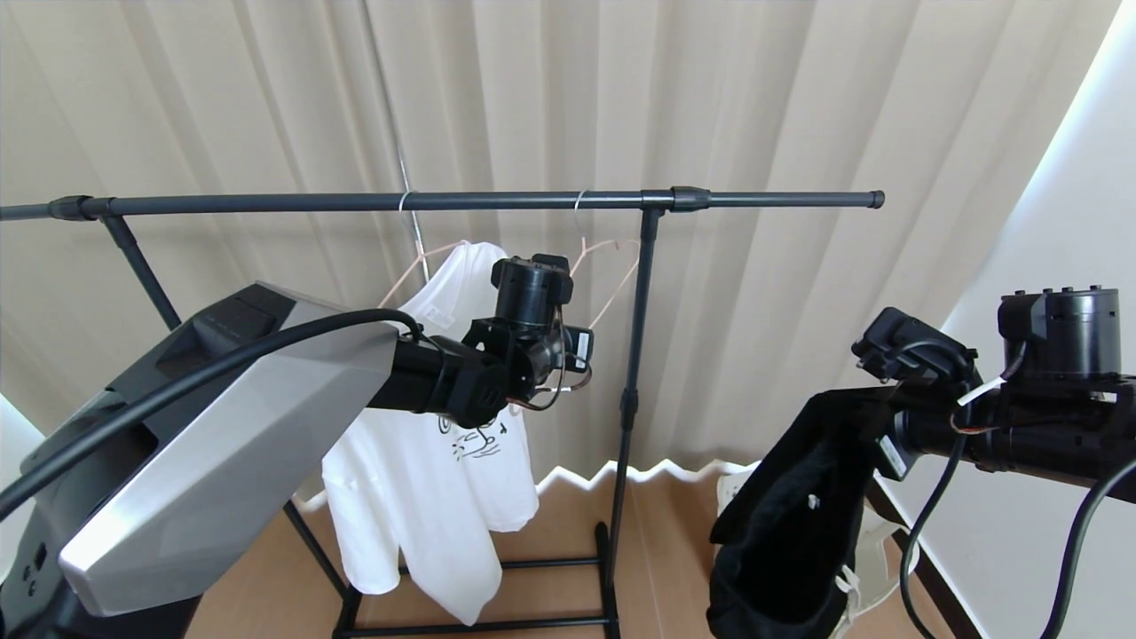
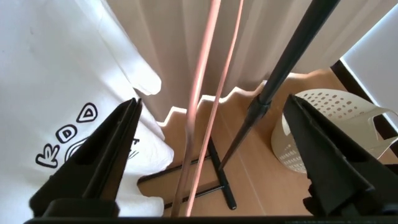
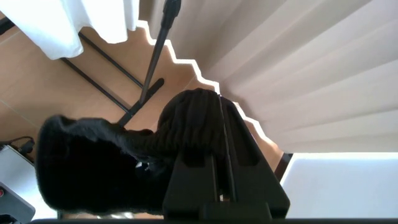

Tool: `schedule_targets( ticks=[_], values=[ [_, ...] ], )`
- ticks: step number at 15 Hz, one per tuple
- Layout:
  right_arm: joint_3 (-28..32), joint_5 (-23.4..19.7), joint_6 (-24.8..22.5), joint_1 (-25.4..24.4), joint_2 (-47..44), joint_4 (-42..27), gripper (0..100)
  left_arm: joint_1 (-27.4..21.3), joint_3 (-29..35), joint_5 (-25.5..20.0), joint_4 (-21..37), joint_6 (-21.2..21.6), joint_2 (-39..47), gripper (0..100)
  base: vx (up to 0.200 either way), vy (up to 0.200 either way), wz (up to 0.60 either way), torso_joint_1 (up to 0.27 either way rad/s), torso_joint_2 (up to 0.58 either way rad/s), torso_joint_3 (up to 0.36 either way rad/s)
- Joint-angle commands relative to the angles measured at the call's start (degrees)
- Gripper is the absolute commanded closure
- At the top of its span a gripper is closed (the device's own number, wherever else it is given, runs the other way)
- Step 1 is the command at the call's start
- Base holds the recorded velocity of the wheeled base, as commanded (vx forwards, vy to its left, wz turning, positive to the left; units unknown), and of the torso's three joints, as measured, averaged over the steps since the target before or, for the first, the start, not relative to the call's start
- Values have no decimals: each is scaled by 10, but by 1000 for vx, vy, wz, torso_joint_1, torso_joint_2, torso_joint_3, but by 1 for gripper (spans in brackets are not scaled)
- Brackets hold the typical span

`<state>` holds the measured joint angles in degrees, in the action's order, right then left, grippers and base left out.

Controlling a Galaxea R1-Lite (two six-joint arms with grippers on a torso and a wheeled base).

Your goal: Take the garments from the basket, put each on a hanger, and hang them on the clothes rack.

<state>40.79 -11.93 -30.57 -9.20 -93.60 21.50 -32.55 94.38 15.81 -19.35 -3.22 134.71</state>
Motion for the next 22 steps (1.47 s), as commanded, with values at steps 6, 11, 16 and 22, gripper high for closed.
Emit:
schedule_targets(
  ticks=[6,11,16,22],
  values=[
    [-1,0,0,0,0,0,100,0,-2,0,-1,-1,-16,100,0,0,0,0,0,0],
    [-1,0,0,0,0,0,100,0,-5,0,-2,-1,-32,100,0,0,0,0,0,0],
    [0,0,0,0,-1,0,100,0,-37,-1,-3,-2,-59,100,0,0,0,0,0,0],
    [0,0,0,0,0,0,100,-2,-117,-2,-22,-1,-125,100,0,0,0,0,0,0]
  ],
)
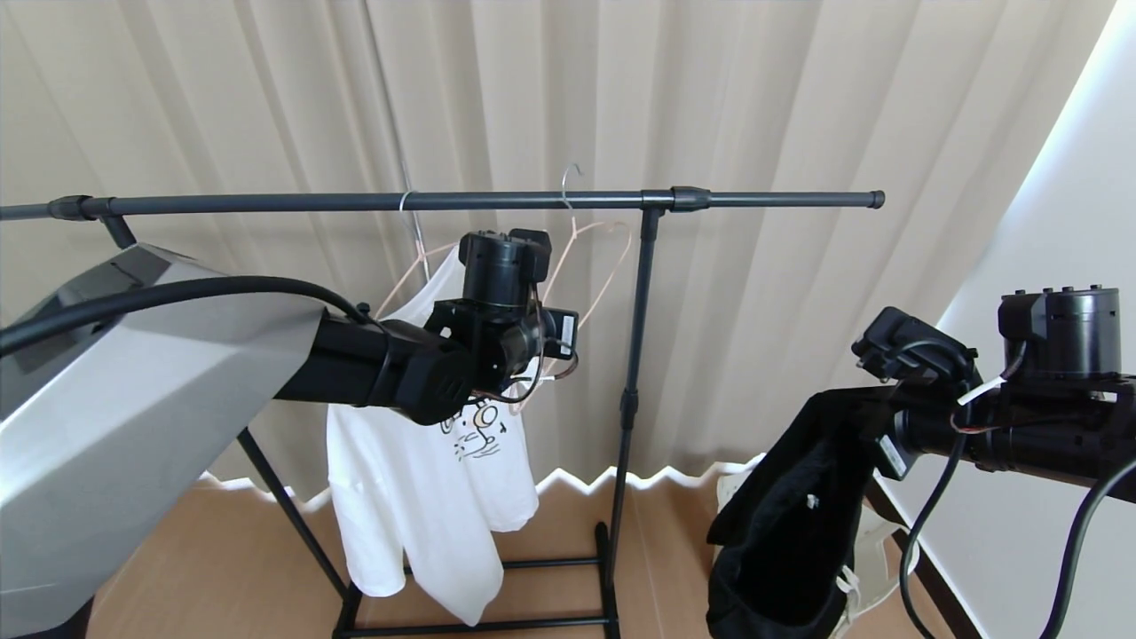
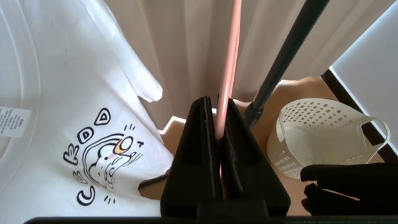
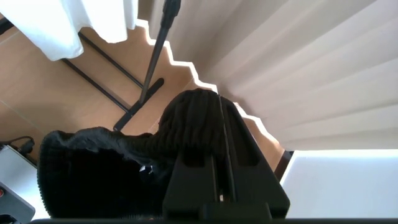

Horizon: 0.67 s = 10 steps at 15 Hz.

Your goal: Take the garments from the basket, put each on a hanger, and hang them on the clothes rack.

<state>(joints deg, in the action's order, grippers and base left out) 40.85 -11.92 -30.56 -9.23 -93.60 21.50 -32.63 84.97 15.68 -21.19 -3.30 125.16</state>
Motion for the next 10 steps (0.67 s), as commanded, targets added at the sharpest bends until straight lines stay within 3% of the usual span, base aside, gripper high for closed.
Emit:
schedule_targets(
  ticks=[1,8,10],
  values=[
    [-1,0,0,0,1,0,100,-1,-35,0,-12,1,-38,100,0,0,0,0,0,0],
    [-2,-1,0,-1,8,0,100,-9,-285,-8,-102,7,-196,100,0,0,0,0,0,0],
    [0,-1,1,-10,8,0,100,-9,-407,-22,-148,8,-265,100,0,0,0,0,0,0]
  ],
)
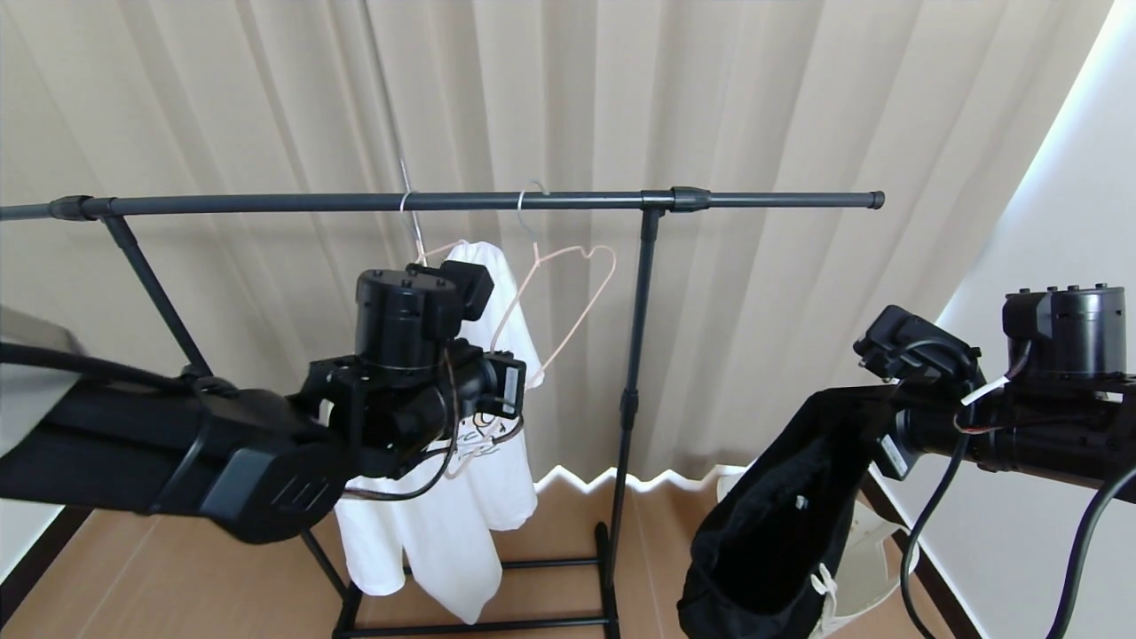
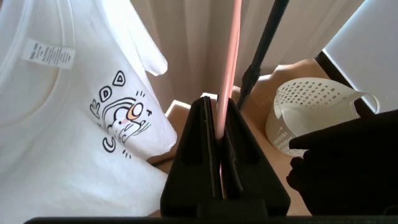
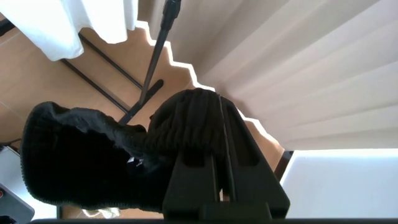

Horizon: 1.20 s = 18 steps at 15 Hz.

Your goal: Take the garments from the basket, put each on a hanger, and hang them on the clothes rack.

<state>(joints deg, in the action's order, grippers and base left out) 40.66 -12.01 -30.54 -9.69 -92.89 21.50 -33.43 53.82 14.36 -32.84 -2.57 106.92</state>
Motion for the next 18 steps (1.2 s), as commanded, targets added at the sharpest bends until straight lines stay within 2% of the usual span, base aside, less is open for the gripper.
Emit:
schedule_targets(
  ticks=[1,3,5,6,7,9,12,14,18],
  values=[
    [5,0,1,-16,1,0,100,-1,-143,-21,-50,0,-109,100,0,0,0,0,0,0],
    [7,21,3,-33,1,2,100,-1,-217,-52,-87,0,-147,100,0,0,0,0,0,0],
    [5,62,30,-58,-4,35,100,1,-274,-86,-128,2,-160,100,0,0,0,0,0,0],
    [6,97,51,-73,-8,56,100,2,-298,-104,-156,16,-160,100,0,0,0,0,0,0],
    [6,115,58,-80,-9,64,100,2,-310,-110,-168,26,-160,100,0,0,0,0,0,0],
    [8,208,78,-106,-26,107,100,1,-370,-157,-252,74,-156,100,0,0,0,0,0,0],
    [17,285,92,-125,-62,169,100,-5,-408,-181,-280,109,-136,100,0,0,0,0,0,0],
    [23,312,94,-125,-88,211,100,-28,-413,-181,-281,114,-120,100,0,0,0,0,0,0],
    [24,319,94,-125,-99,233,100,-48,-404,-189,-281,126,-95,100,0,0,0,0,0,0]
  ],
)
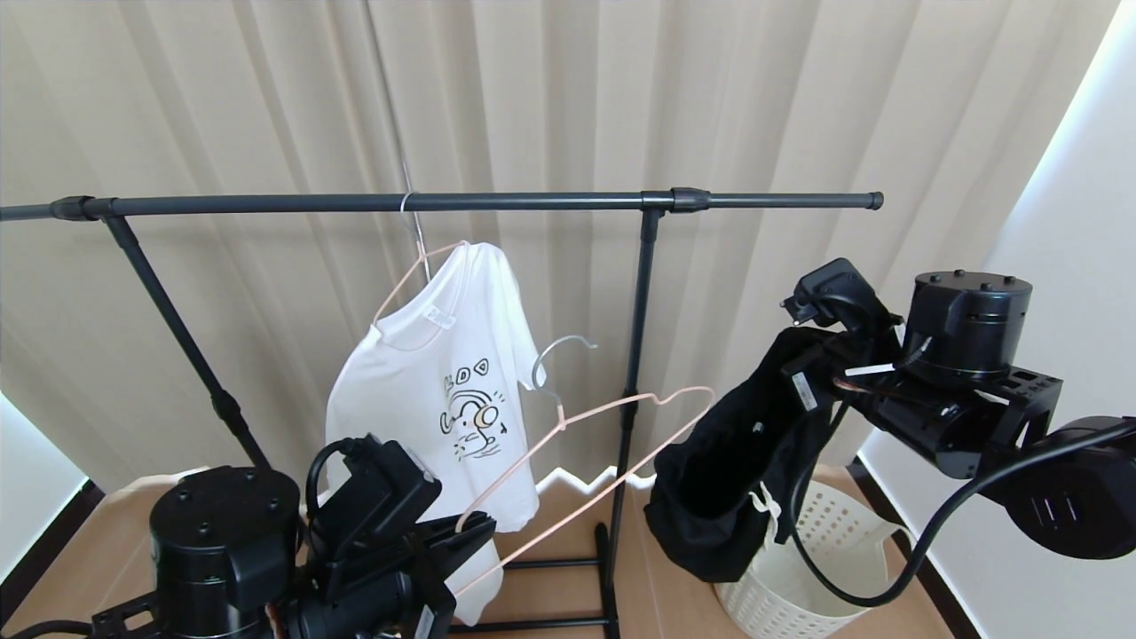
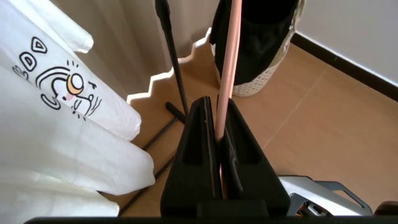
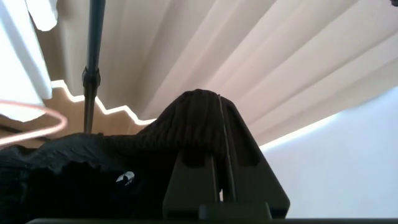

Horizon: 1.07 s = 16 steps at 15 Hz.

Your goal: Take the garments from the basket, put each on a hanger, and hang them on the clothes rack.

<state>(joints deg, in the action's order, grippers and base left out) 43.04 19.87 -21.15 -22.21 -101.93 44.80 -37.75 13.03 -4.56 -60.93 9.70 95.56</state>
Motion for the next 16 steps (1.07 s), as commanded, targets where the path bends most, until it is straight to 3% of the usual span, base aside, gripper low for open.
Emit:
schedule_targets(
  ticks=[1,5,10,16],
  values=[
    [0,0,0,0,-8,0,100,-5,6,0,-1,6,23,100,0,0,0,0,0,0],
    [8,0,1,3,-13,0,100,-19,5,-1,-50,10,45,100,0,0,0,0,0,0],
    [41,10,1,33,-58,1,100,-18,-13,-1,-53,13,27,100,0,0,0,0,0,0],
    [41,15,19,24,-57,0,100,-26,2,-1,-54,11,30,100,0,0,0,0,0,0]
  ],
)
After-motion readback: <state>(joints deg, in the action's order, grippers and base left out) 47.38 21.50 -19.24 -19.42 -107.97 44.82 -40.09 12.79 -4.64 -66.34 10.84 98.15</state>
